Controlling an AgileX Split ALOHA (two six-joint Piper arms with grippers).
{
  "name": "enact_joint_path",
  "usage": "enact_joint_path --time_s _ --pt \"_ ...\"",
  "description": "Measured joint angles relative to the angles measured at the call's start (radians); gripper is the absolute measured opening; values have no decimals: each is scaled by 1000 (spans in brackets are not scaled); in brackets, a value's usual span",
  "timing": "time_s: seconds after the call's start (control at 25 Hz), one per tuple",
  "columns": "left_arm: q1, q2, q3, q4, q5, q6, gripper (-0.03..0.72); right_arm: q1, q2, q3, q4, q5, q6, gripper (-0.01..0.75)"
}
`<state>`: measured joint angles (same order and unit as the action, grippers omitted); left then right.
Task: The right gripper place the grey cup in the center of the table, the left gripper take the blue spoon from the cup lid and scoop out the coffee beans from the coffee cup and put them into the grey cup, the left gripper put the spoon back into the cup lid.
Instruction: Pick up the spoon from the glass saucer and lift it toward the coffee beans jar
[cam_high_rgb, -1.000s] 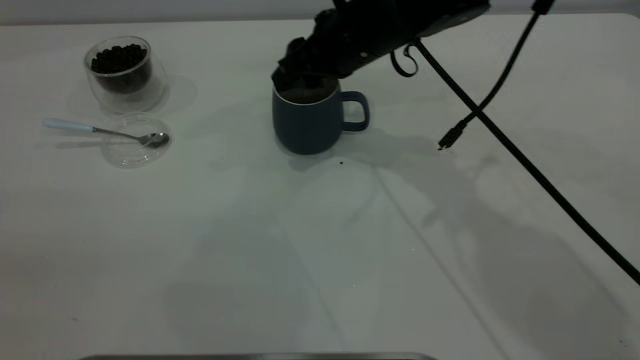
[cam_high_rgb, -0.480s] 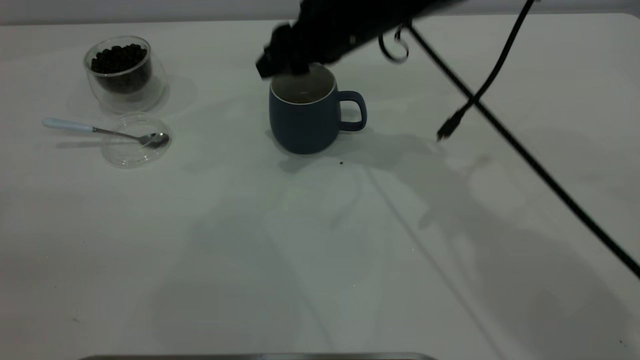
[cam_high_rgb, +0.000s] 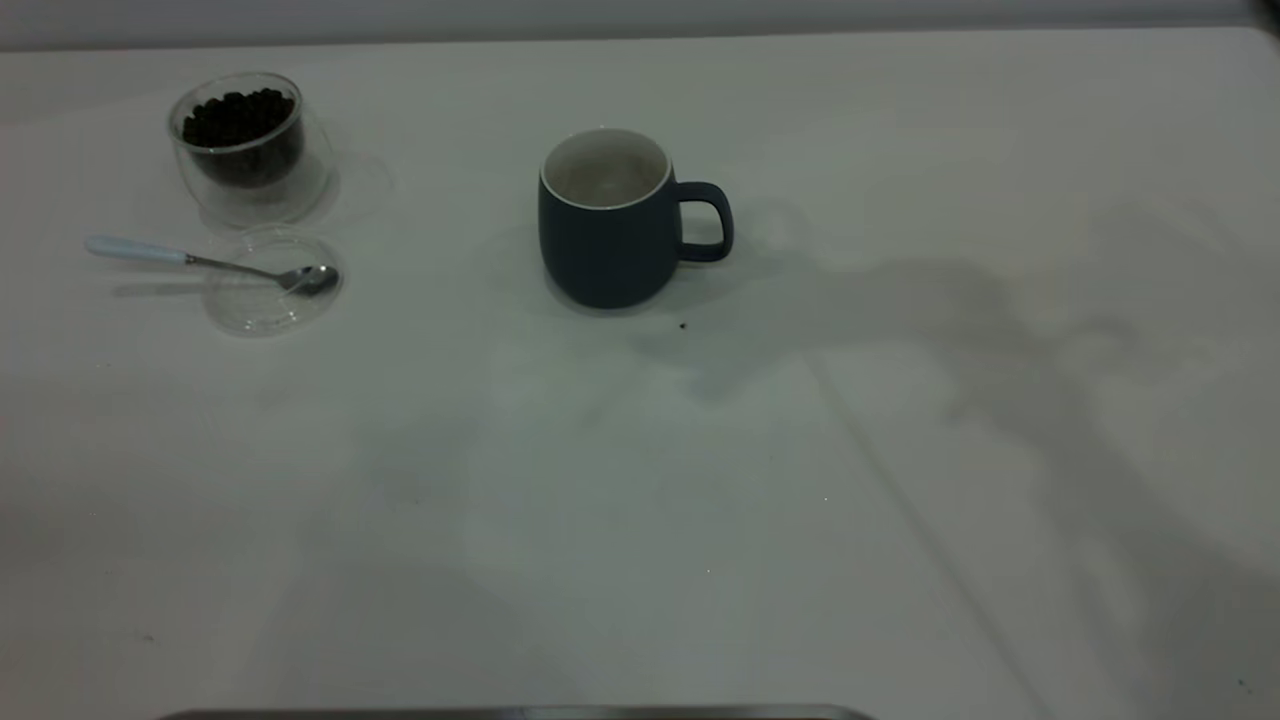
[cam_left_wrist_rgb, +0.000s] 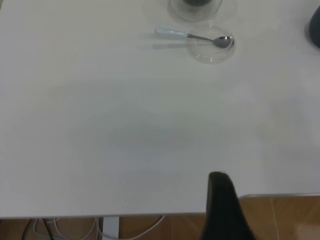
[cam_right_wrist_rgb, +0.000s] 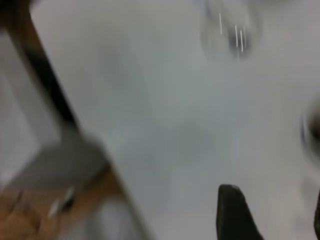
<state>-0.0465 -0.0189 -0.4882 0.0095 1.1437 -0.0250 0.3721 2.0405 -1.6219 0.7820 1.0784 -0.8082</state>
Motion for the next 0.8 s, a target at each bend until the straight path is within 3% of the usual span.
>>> enact_joint_path --time_s 0.12,0.32,0.8 --pt "0 0 0 0 0 0 532 -34 -94 33 -285 110 229 358" --pt "0 0 0 0 0 0 532 -54 -323 215 -595 125 471 358" --pt "0 0 0 0 0 0 532 -54 -843 885 -666 43 575 358"
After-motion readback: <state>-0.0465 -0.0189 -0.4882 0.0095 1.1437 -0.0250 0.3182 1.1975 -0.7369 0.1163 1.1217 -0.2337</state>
